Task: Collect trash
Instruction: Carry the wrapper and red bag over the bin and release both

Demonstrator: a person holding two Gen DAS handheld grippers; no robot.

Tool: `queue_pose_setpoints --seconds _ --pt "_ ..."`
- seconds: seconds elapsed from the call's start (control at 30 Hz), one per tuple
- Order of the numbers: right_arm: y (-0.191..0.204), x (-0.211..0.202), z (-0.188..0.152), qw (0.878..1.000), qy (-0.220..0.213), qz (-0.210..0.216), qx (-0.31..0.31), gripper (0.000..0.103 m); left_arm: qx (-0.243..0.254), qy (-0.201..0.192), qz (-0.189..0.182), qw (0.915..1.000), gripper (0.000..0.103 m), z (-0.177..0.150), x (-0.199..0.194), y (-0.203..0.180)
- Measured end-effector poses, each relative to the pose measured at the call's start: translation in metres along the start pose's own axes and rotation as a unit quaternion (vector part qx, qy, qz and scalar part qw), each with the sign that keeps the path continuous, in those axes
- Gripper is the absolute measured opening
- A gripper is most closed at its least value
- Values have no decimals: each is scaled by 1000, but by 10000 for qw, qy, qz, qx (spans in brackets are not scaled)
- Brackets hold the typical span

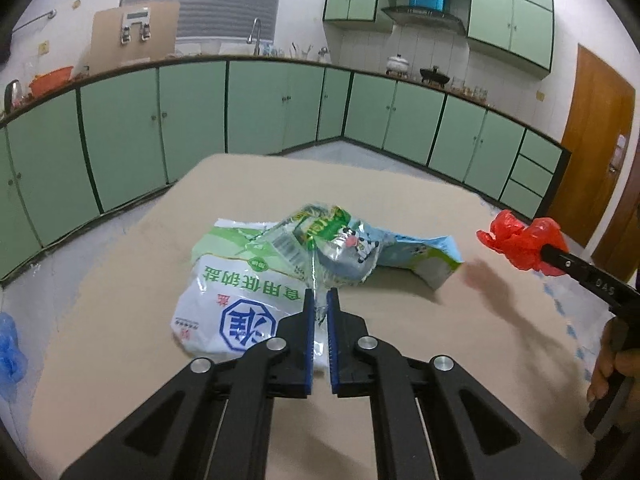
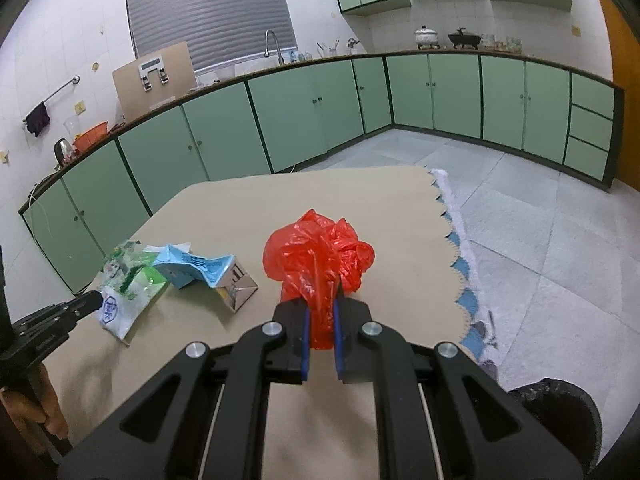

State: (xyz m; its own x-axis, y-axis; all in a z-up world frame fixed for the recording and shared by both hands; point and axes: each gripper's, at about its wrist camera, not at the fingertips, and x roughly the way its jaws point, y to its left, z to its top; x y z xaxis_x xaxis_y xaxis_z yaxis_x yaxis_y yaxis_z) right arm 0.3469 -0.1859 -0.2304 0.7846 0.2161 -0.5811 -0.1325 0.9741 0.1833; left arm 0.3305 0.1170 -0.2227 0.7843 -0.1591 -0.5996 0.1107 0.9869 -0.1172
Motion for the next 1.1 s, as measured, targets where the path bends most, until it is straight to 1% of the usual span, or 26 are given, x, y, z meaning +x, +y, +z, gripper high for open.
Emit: queue_pose_setpoints --seconds 0.07,0.2,0.37,0.47,0.53,0.7,0.8,0.9,0.97,1.03,1.1 --pt "0 -12 -1 10000 -49 -28 -24 8 40 -73 -18 10000 6 1 -12 -4" --pt "0 -43 -5 9998 -150 -92 -42 8 140 -216 -181 9995 6 1 -41 -18" --pt "-13 -82 -17 9995 -204 -240 14 8 317 -308 -433 9981 6 -2 -66 -54" --pt "-33 -109 -27 9990 -185 -390 132 8 458 -286 -655 9964 6 -3 -74 -79" --pt "-50 -128 -37 9980 -199 -573 183 8 571 -246 -844 9945 6 -4 -76 -102" --pt "-99 -167 -64 9934 -88 -1058 433 8 945 -140 -1298 9869 6 -7 -77 -164" --pt "-132 -181 -84 9888 110 -1328 679 8 1208 32 -1653 9788 6 -15 -71 -210" --pt "-159 -187 -105 9839 324 -1501 912 8 1501 255 -2058 9667 6 -27 -62 -262" --pt "-181 -187 -120 9791 514 -1597 1146 8 1680 464 -2315 9571 6 -36 -51 -296" --pt "-198 -186 -130 9742 653 -1674 1367 8 1832 655 -2460 9495 6 -44 -41 -321" --pt "-213 -181 -140 9692 825 -1736 1539 8 2046 906 -2513 9417 6 -56 -25 -349"
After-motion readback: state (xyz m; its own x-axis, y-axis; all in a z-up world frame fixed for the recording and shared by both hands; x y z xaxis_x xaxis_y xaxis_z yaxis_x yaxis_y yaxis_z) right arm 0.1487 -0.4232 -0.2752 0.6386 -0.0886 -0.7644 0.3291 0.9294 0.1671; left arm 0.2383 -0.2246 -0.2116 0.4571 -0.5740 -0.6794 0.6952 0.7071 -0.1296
